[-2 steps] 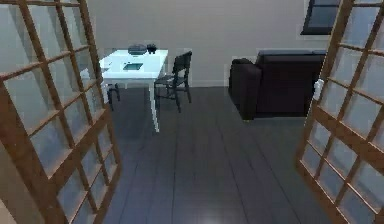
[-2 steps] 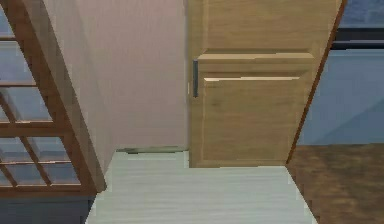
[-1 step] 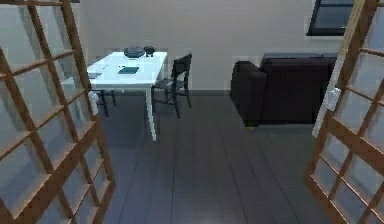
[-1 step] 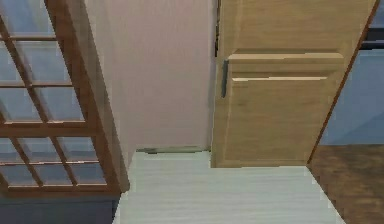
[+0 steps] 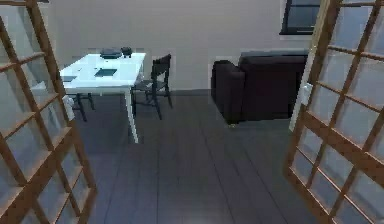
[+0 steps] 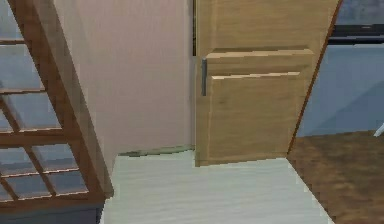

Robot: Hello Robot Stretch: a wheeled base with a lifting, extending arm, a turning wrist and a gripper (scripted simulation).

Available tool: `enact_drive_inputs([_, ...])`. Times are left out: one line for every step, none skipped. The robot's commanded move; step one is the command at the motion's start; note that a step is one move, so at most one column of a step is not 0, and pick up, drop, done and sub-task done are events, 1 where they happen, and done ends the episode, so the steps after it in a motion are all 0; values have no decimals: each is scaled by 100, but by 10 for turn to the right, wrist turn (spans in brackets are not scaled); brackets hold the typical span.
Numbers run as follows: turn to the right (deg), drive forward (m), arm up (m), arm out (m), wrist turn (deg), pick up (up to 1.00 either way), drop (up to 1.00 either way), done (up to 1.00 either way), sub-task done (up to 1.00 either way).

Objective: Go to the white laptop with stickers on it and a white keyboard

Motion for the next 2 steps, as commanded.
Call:
enact_drive_inputs([0, 100, 0, 0, 0, 0, 0, 0, 0])
enact_drive_inputs([0, 100, 0, 0, 0, 0, 0, 0, 0])
